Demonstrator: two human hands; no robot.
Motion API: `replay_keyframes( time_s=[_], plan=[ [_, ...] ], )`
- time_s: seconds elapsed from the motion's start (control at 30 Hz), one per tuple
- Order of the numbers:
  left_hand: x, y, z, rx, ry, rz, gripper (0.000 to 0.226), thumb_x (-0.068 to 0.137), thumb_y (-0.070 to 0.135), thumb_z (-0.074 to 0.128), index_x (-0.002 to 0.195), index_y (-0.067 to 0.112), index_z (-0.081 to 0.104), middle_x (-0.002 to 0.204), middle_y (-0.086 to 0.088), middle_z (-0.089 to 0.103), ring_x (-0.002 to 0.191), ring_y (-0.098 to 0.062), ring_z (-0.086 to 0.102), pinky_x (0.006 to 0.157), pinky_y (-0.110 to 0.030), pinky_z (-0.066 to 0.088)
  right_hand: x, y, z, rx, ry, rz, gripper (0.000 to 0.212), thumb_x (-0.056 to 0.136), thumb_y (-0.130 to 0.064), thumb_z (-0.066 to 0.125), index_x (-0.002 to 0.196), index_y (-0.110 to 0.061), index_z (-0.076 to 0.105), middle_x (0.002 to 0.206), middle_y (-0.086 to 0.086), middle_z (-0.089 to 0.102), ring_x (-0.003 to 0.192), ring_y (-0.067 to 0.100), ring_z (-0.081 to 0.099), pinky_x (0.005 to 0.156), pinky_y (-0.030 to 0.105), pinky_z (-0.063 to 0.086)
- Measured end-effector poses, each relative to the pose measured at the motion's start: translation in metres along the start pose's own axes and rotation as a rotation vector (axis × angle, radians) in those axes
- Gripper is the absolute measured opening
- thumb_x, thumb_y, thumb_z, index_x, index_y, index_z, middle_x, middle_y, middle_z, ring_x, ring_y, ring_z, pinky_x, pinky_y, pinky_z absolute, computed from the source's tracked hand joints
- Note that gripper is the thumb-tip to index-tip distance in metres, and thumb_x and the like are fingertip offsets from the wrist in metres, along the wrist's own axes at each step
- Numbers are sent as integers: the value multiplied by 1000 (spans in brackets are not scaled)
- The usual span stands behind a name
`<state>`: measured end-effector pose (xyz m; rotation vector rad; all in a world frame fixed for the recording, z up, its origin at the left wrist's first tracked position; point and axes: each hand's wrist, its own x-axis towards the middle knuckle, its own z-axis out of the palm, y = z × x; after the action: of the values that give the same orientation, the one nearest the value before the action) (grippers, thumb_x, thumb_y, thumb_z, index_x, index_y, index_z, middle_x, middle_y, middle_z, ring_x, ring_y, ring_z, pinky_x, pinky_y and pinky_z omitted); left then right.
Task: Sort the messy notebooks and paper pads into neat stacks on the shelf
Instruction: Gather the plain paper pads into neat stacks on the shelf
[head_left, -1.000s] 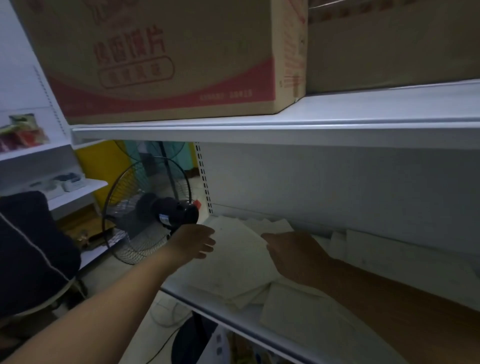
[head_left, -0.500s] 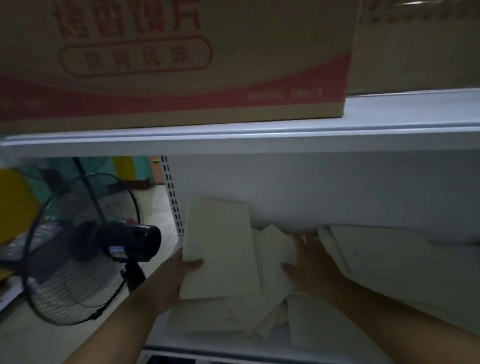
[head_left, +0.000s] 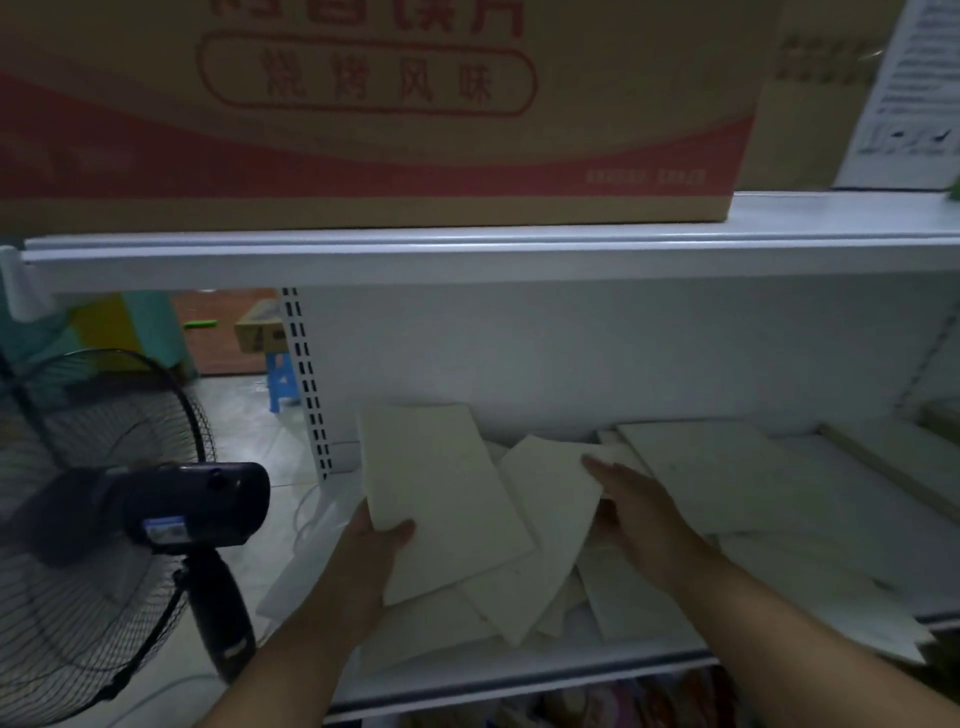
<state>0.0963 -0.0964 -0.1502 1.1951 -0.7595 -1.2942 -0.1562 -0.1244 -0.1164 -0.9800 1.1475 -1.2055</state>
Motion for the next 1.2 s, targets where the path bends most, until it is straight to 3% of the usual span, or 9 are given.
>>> replay_keyframes(
  time_s=[0.1, 0.3, 0.43, 0.57, 0.7, 0.8, 0.87, 1.0, 1.2],
  plan=[
    [-2, 1, 0, -20, -24, -17, 46, 90, 5, 58, 134, 14, 48, 120, -15, 61, 104, -37, 60, 93, -57, 47, -9, 11, 3, -561, 23, -138, 40, 91, -8, 56, 122, -31, 45, 106, -2, 60, 93, 18, 59, 81, 28, 50],
    [-9, 10, -32, -60, -75, -65, 57, 69, 15, 76, 121, 31, 58, 131, -12, 54, 111, -41, 56, 85, -65, 48, -10, -35, -18, -142, 310, -305, 27, 91, 0, 49, 103, -19, 63, 98, 5, 68, 82, 23, 63, 70, 28, 49],
    [-14, 8, -40, -12, -88, -55, 48, 68, 12, 73, 110, 34, 63, 131, -8, 51, 108, -40, 57, 83, -56, 53, -19, -49, -23, -136, 151, -210, 24, 93, -3, 49, 108, -15, 64, 84, -2, 69, 63, 9, 68, 51, 18, 53],
    [-30, 7, -21, 57, -170, -54, 33, 93, 14, 57, 122, 29, 56, 118, -7, 66, 107, -33, 62, 97, -53, 47, -13, -33, 21, -109, 9, -150, 26, 88, 3, 50, 107, -4, 66, 78, 4, 74, 64, 18, 70, 55, 25, 55],
    [-42, 12, -21, 11, -248, -103, 25, 91, 21, 58, 116, 28, 58, 110, -5, 71, 104, -31, 65, 94, -50, 50, -13, -23, 67, -80, -86, -152, 25, 93, -6, 51, 115, -6, 63, 109, 14, 69, 97, 30, 66, 88, 45, 53],
    [-44, 18, -39, -45, -190, -39, 41, 79, 10, 67, 117, 24, 60, 112, -10, 70, 101, -35, 66, 90, -51, 51, -11, -22, 78, -29, -159, -59, 18, 96, -16, 49, 102, -10, 65, 92, 11, 71, 78, 23, 69, 73, 33, 56],
    [-41, 23, -57, -82, -102, -4, 42, 78, 9, 66, 117, 22, 60, 106, -10, 72, 93, -33, 68, 78, -46, 56, -6, -13, 80, -341, -57, -44, 19, 93, -19, 52, 105, -7, 61, 88, 10, 67, 71, 22, 66, 67, 31, 56],
    [-44, 27, -85, -141, -30, -1, 35, 90, 7, 56, 123, 18, 58, 105, -14, 71, 94, -35, 67, 71, -41, 56, -11, 22, 95, -1466, -95, -158, 76, 84, -59, 50, 141, -12, 33, 133, 10, 50, 121, 26, 50, 96, 34, 43],
    [-52, 17, -102, -242, -12, -48, 34, 92, 8, 53, 126, 15, 55, 109, -15, 70, 97, -34, 66, 69, -41, 57, -11, 42, 117, -1415, -62, -106, 100, 70, -72, 59, 142, -10, 27, 139, 14, 39, 124, 29, 43, 97, 36, 44]
  ],
)
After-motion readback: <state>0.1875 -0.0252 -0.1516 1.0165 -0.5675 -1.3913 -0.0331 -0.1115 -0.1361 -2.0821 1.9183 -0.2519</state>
